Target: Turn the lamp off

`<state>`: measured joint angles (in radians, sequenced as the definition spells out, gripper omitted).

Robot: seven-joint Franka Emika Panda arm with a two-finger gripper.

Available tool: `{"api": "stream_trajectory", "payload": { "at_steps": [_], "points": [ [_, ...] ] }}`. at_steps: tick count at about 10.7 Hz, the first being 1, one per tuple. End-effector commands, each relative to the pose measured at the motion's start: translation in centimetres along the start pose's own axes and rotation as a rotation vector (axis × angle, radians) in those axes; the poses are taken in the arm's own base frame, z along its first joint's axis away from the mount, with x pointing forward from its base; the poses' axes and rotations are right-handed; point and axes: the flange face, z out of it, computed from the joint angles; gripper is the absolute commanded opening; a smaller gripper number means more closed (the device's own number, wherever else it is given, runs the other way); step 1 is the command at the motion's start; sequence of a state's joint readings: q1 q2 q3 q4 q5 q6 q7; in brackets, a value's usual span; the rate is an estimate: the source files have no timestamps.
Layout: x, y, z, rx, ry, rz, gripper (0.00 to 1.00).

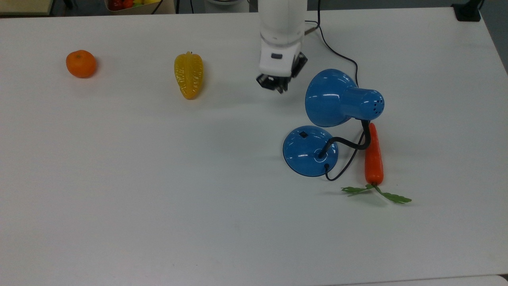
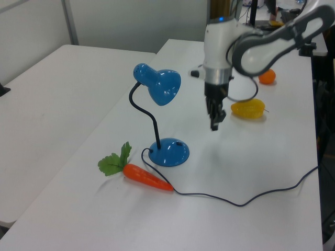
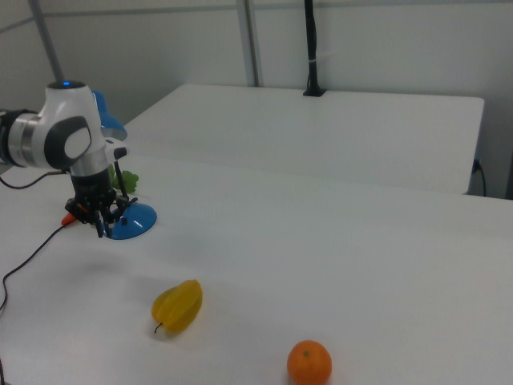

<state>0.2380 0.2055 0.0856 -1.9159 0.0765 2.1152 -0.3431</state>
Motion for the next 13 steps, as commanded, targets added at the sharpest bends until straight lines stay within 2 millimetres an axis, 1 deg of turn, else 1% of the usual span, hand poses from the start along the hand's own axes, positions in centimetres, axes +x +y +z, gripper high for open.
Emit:
{"api": "stream_trajectory", "payload": {
  "at_steps": [1,2,3,4,5,6,7,8,9,12,13],
  "points": [
    [-3.9,0.9,-7.2,-0.001,-0.073,0.142,1.0],
    [-4.9,1.2,-9.4,-0.033,-0.085,0.191,1.0],
    [-5.3,1.7,-11.2,-0.043,-0.112,0.283,1.0],
    [-5.7,2.6,-13.5,-0.061,-0.118,0.387,1.0],
    [-6.2,3.3,-15.4,-0.079,-0.128,0.434,1.0],
    [-6.8,4.2,-17.7,-0.086,-0.113,0.462,1.0],
    [-7.7,5.2,-19.8,-0.078,-0.109,0.493,1.0],
    [-8.3,5.5,-21.5,-0.077,-0.11,0.505,1.0],
    [-9.0,6.5,-23.3,-0.078,-0.084,0.53,1.0],
    [-10.5,8.2,-25.9,-0.064,0.014,0.561,1.0],
    [-10.4,8.6,-26.2,-0.072,0.042,0.554,1.0]
  ]
}}
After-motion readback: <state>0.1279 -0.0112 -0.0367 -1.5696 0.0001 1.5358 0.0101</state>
